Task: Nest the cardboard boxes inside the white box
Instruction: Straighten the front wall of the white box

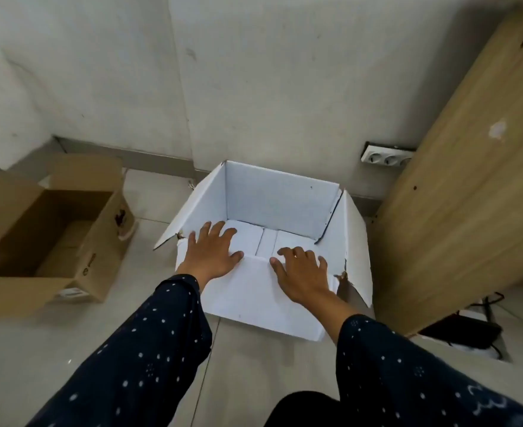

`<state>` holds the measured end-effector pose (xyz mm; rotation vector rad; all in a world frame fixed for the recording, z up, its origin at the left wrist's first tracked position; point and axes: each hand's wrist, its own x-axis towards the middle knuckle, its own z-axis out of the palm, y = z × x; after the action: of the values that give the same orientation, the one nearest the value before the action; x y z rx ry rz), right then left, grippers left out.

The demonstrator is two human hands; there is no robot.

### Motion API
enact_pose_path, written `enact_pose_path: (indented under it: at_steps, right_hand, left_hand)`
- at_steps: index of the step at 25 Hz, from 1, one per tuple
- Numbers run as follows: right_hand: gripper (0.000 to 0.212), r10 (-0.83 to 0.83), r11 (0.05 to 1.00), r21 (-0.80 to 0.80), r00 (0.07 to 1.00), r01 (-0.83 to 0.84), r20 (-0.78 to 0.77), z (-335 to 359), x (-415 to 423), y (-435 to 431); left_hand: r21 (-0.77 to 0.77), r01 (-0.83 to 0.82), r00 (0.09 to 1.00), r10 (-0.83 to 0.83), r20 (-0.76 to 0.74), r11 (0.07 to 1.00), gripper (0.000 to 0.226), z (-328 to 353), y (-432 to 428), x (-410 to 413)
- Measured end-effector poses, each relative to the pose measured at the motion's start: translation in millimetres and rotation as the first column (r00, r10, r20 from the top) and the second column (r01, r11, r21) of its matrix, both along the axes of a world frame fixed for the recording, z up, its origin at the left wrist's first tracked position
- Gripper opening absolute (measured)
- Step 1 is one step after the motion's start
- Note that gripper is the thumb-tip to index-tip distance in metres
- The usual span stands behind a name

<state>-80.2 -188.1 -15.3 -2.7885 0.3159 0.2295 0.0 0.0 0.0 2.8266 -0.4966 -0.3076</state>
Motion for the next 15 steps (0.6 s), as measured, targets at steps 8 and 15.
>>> enact_pose_path:
  at_steps: [8,15]
  right_hand:
    - [0.033,0.064,0.997,-0.044,0.996,-0.061,0.066,-27.9,24.2,-17.5]
    - [0.033,0.143,0.987,-0.073,0.989,-0.141,0.026,-28.8,46.5,-45.4]
  left_hand:
    - [-0.116,-0.134,0.991,0.136,0.009,0.984,0.040,-41.7,-6.2,14.2]
    - [-0.138,-0.156,0.987,0.158,-0.002,0.978,0.043,-54.9,-23.5,24.2]
